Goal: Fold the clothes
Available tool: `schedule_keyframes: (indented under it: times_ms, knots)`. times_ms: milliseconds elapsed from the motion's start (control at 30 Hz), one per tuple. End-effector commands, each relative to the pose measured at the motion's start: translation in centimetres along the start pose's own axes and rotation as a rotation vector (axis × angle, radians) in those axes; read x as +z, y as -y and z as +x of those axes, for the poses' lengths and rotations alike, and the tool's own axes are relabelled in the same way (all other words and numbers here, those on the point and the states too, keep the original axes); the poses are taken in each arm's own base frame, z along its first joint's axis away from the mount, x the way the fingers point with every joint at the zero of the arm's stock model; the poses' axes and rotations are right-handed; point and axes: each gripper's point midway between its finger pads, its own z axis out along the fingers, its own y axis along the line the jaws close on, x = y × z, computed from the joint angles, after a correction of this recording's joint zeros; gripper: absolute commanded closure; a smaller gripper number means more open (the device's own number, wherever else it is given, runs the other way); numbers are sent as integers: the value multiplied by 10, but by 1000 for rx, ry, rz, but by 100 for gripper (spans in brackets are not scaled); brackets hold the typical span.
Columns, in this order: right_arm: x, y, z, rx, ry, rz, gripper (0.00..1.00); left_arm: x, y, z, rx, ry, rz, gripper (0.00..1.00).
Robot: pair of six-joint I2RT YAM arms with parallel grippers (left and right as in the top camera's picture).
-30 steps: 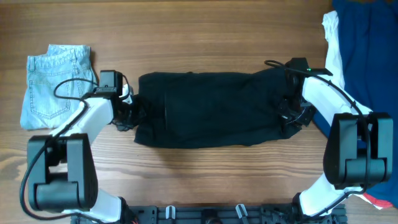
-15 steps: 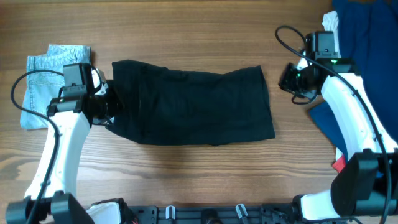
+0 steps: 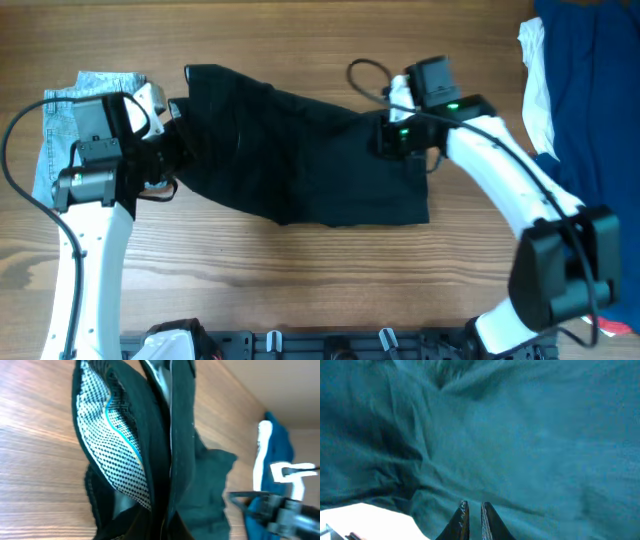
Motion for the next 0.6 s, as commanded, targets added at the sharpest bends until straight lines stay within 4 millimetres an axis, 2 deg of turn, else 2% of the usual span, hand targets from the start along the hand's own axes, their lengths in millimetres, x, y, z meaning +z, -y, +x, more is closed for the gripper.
schedule_keyframes:
  times_ms: [0, 100, 300, 367, 467, 567]
  knots:
    - [37, -24, 21, -8, -94, -71, 92, -10, 26, -12, -46, 33, 103, 96]
    - [59, -45, 30, -46, -116, -108, 92, -10, 26, -13, -74, 36, 106, 96]
    - [104, -57, 48, -13, -158, -82, 93, -12, 32, -15, -111, 40, 133, 96]
    - [119, -67, 58, -32, -188, -122, 93, -12, 34, -16, -110, 39, 145, 96]
    - [138, -84, 74, -48, -229, -172, 93, -12, 34, -16, -108, 42, 146, 96]
    - [146, -101, 87, -97, -246, -206, 92, -12, 35, -17, -105, 46, 148, 96]
